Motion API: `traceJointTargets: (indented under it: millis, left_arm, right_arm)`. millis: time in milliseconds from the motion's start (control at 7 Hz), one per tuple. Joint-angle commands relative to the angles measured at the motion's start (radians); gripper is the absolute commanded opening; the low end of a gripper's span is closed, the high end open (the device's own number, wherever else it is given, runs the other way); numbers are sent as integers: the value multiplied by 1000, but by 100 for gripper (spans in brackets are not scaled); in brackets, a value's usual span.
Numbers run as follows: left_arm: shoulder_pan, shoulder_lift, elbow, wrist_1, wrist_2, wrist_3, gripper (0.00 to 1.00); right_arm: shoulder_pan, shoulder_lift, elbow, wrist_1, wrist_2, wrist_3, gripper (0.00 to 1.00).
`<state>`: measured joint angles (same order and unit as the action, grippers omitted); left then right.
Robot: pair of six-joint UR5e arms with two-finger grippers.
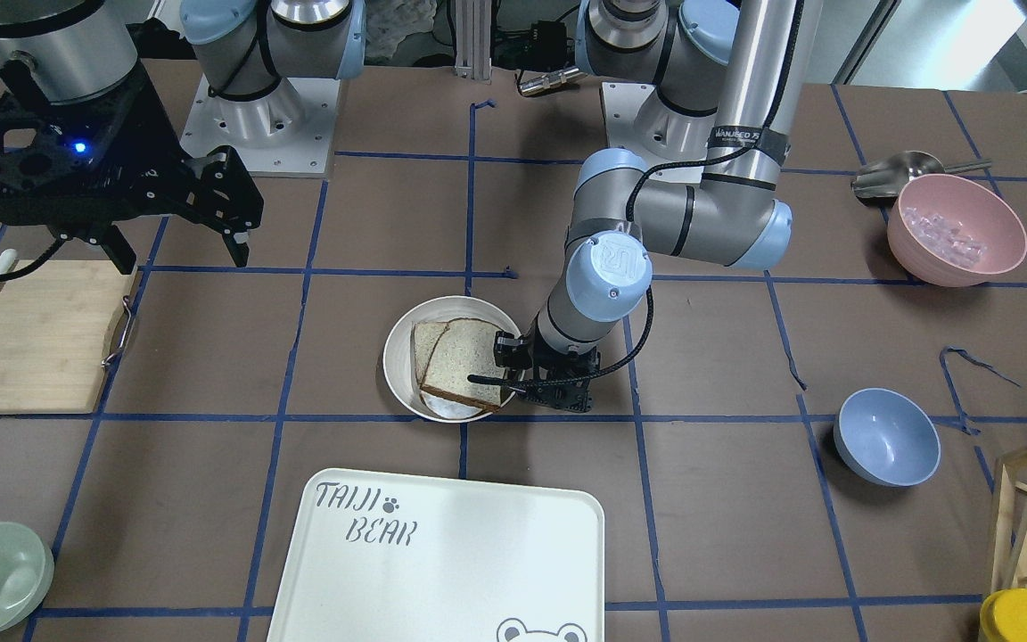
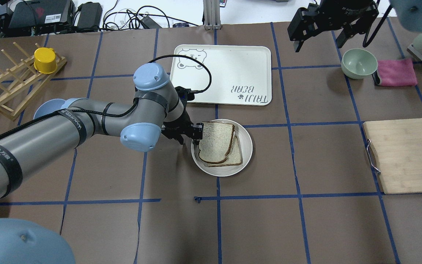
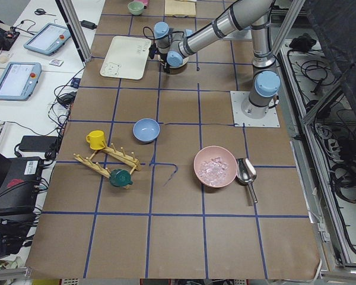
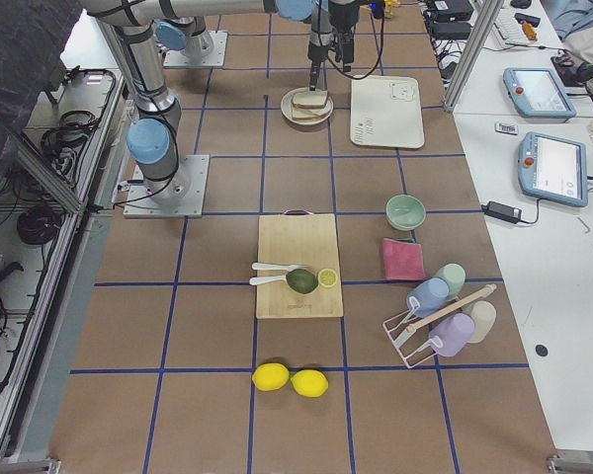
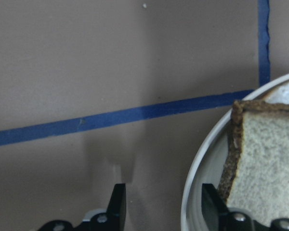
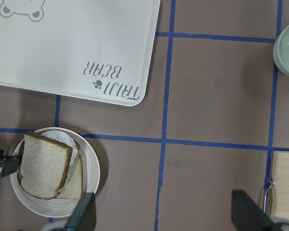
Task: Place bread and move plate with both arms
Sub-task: 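Grip the plate rim with the left gripper and slide it onto the tray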
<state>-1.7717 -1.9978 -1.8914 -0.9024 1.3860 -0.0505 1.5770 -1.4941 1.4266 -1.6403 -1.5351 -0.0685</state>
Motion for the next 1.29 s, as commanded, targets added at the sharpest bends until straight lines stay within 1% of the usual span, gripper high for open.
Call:
traceJointTargets:
  millis: [0,143,429,714,1000,1143]
  left_arm:
    - [-3,-9,2,2,-27,0,31]
    - [-3,-7,2,2,-25,-14,0]
    - [-3,-6,5,5,-25,-15,0]
    - [3,34,37,0,-30,-6,0]
    - [12,42,78,-16,-70,-11,0]
    - [26,48,78,-20,-74,-11,0]
  right_arm:
    - [0,0,0,-1,0,-1,100]
    - [0,0,2,-1,0,-2,100]
    - [0,0,2,-1,-2,-10,100]
    - [-2,0,2,-1,-2,-10,100]
    - [0,0,2,-1,-2,-10,100]
    - [0,0,2,-1,-2,-10,100]
